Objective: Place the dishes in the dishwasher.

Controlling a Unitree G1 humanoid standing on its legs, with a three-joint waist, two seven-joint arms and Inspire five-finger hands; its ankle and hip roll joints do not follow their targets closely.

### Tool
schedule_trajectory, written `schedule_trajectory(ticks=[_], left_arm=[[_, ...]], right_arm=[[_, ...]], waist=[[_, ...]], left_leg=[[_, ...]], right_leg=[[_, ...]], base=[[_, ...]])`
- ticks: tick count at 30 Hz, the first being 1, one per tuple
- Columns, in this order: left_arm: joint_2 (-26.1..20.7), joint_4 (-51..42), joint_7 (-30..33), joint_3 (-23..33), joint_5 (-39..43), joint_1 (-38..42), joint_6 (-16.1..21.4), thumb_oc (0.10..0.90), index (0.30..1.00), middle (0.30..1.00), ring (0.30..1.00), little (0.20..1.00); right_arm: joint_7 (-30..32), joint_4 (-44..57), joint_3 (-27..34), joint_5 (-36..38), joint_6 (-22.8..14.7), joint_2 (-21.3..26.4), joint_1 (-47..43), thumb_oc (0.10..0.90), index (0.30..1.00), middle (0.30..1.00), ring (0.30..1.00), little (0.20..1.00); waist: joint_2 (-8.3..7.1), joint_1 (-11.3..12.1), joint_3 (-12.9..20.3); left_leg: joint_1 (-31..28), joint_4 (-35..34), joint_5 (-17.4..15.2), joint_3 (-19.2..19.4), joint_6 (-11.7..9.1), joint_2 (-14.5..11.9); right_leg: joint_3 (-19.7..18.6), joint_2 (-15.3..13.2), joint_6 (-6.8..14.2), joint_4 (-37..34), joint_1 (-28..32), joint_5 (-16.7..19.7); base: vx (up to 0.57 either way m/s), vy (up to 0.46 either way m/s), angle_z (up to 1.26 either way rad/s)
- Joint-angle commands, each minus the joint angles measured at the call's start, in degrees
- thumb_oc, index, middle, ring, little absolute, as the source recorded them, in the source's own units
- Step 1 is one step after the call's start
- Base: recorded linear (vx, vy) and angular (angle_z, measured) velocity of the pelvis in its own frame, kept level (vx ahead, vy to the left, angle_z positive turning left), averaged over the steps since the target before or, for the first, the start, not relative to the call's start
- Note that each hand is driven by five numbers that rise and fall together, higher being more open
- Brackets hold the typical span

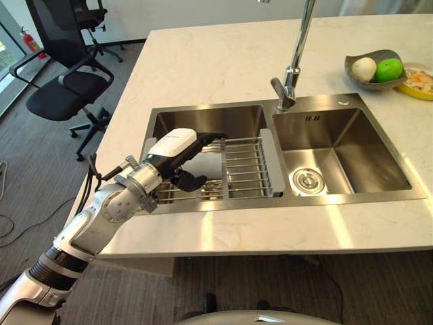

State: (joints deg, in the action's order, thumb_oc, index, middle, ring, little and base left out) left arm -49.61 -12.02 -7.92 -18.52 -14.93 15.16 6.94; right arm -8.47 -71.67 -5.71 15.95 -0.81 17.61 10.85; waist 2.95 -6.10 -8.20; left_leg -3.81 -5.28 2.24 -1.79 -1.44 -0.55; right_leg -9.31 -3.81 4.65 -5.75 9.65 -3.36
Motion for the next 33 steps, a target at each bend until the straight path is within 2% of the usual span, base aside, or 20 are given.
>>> schedule_trajectory(ticks=[1, 13, 24, 33], left_arm=[[-0.28, 0.99, 5.32, 3.13, -6.1, 12.2, 2.31, 0.8, 0.9, 0.9, 0.9, 0.9], [3.44, 9.26, 6.86, 0.27, -12.66, 14.47, -0.5, 0.8, 0.9, 0.9, 0.9, 0.9], [5.47, 12.84, 6.26, -0.45, -12.77, 13.98, -2.41, 0.8, 0.9, 0.9, 0.9, 0.9], [8.26, 18.57, 5.59, -3.23, -13.96, 15.98, -4.73, 0.8, 0.9, 0.9, 0.9, 0.9]], right_arm=[[0.05, 0.13, 0.46, 2.69, -0.6, -0.62, 0.3, 0.8, 0.9, 0.9, 0.9, 0.9], [0.6, 0.97, -0.02, 4.09, -0.28, -0.92, -0.33, 0.8, 0.9, 0.9, 0.9, 0.9], [1.09, 0.37, -0.07, 4.28, 0.19, -1.12, -0.65, 0.8, 0.9, 0.9, 0.9, 0.9], [1.35, 0.48, -0.61, 4.39, 0.81, -1.33, -1.62, 0.8, 0.9, 0.9, 0.9, 0.9]], waist=[[-1.44, 1.12, 0.37], [-1.04, 0.54, 0.23], [-0.96, 0.43, 0.05], [-1.03, 0.27, -0.06]], left_leg=[[-1.74, 0.28, -3.92, 1.78, -1.33, -2.6], [-1.98, 0.28, -4.3, 2.61, -1.29, -2.64], [-2.19, 0.28, -4.51, 2.73, -1.26, -2.65], [-2.17, 0.28, -4.57, 2.63, -1.19, -2.69]], right_leg=[[0.41, -2.09, 4.43, 0.75, -3.73, 2.8], [0.02, -1.83, 4.22, 0.75, -3.99, 2.7], [-0.07, -1.78, 4.08, 0.75, -3.91, 2.64], [0.03, -1.66, 3.87, 0.75, -3.97, 2.55]], base=[[0.0, 0.0, 0.0], [0.0, -0.005, -0.04], [0.0, 0.0, 0.0], [0.0, 0.0, 0.0]])
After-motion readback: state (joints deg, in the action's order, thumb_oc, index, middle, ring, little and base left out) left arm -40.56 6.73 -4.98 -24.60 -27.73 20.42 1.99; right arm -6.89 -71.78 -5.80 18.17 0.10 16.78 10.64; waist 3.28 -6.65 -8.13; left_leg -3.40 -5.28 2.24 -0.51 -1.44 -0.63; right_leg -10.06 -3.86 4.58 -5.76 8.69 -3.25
